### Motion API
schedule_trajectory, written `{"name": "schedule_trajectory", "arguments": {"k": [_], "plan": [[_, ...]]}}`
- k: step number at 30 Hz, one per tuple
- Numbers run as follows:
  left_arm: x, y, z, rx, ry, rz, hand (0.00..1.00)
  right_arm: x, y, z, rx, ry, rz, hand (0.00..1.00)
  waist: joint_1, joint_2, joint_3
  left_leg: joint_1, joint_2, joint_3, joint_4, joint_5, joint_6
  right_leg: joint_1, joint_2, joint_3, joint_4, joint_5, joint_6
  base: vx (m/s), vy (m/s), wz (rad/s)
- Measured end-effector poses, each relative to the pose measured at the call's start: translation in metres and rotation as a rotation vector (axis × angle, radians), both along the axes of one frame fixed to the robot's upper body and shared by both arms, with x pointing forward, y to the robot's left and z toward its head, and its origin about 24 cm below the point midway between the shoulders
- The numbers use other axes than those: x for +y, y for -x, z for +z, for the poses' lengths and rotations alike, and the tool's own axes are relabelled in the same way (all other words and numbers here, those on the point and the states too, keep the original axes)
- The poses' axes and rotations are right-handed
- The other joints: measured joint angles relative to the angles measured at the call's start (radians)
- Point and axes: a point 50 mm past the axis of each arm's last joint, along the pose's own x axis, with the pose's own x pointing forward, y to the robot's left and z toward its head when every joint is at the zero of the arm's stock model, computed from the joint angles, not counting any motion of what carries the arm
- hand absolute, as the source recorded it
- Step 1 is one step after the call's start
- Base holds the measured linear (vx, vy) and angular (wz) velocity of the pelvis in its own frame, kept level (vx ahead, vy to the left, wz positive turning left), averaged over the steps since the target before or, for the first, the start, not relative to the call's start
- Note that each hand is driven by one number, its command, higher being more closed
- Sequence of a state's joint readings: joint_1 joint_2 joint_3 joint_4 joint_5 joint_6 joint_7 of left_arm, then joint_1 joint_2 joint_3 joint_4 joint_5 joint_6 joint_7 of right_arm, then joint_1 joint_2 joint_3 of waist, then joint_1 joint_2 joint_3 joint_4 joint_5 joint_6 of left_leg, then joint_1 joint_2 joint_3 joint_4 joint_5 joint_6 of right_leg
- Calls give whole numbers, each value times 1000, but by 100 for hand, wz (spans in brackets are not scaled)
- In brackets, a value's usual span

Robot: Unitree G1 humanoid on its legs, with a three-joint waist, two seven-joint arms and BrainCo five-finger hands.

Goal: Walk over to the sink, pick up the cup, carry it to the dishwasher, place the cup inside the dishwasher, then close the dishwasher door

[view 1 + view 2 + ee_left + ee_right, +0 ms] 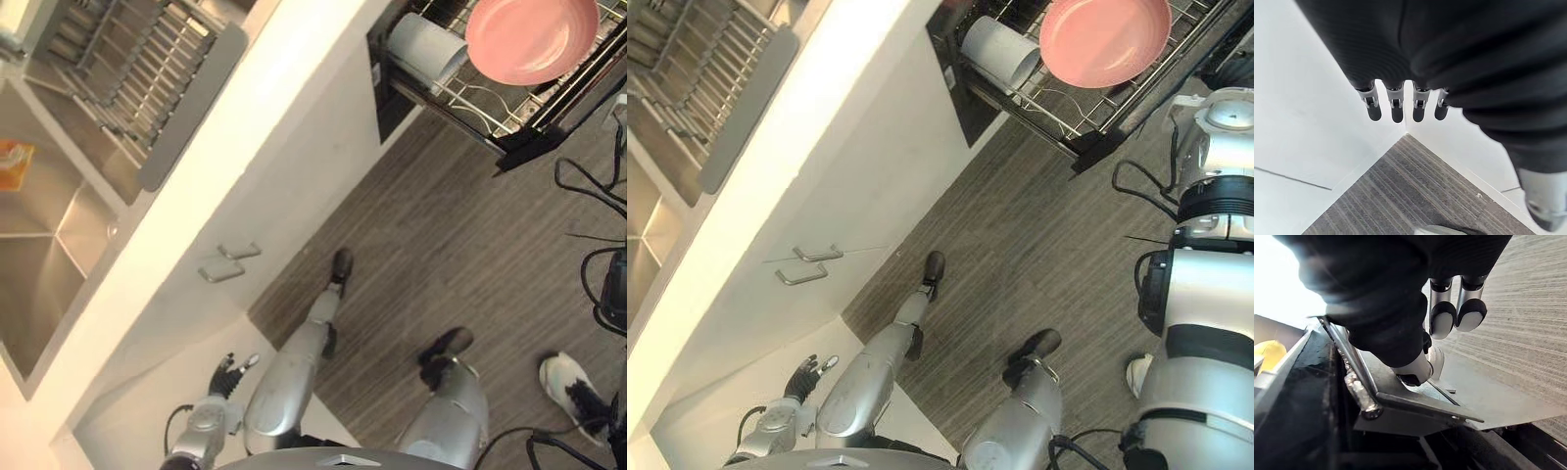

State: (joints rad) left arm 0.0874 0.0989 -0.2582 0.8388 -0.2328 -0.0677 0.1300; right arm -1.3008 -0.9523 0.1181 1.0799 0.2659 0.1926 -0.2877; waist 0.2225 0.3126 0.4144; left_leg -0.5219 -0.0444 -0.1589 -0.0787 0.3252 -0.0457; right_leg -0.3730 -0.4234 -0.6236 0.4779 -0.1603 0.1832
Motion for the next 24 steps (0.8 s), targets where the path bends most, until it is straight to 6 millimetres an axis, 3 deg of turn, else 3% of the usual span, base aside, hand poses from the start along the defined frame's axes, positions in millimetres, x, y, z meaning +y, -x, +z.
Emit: {"name": "schedule_trajectory", "arguments": {"k": [6,10,12,13,14,20,22,24], "plan": [[1,28,-7,34,4,-22,0,10,-3,14,3,85,-24,100,64,14,-10,-4,-9,-91,1,8,-18,61,-8,-114,52,-72,-4,40,-147,48],[3,31,-9,23,-4,-35,0,22,-8,28,-56,118,6,100,100,15,-12,2,-15,-93,1,16,-28,101,-5,-159,48,-94,-6,69,-113,31],[2,30,-8,12,-6,-41,0,27,-9,33,-87,132,22,100,104,15,-12,5,-15,-93,1,17,-29,111,1,-163,40,-97,-7,61,-96,21],[2,29,-7,-4,-4,-54,0,40,-13,43,-152,159,63,100,107,15,-12,8,-14,-92,1,27,-38,133,11,-179,22,-97,-7,57,-106,24],[1,29,-7,-6,-5,-62,0,45,-15,46,-167,166,80,0,109,15,-12,12,-14,-90,1,28,-39,144,15,-183,13,-97,-7,42,-94,27],[5,30,-6,-13,-11,-43,0,50,-20,37,-195,151,206,0,90,9,-7,43,13,-57,1,28,-39,188,66,-173,-48,-86,-12,-9,-61,-5],[9,29,-6,-14,-18,-19,0,63,-27,22,-233,116,324,0,79,-4,3,69,27,-30,1,28,-39,211,85,-163,-72,-79,-16,-57,-62,-25],[15,28,-6,-20,-17,38,0,73,-32,-8,-293,-8,493,0,58,-30,22,89,54,5,0,27,-38,231,117,-150,-101,-68,-27,-94,-62,-26]]}}
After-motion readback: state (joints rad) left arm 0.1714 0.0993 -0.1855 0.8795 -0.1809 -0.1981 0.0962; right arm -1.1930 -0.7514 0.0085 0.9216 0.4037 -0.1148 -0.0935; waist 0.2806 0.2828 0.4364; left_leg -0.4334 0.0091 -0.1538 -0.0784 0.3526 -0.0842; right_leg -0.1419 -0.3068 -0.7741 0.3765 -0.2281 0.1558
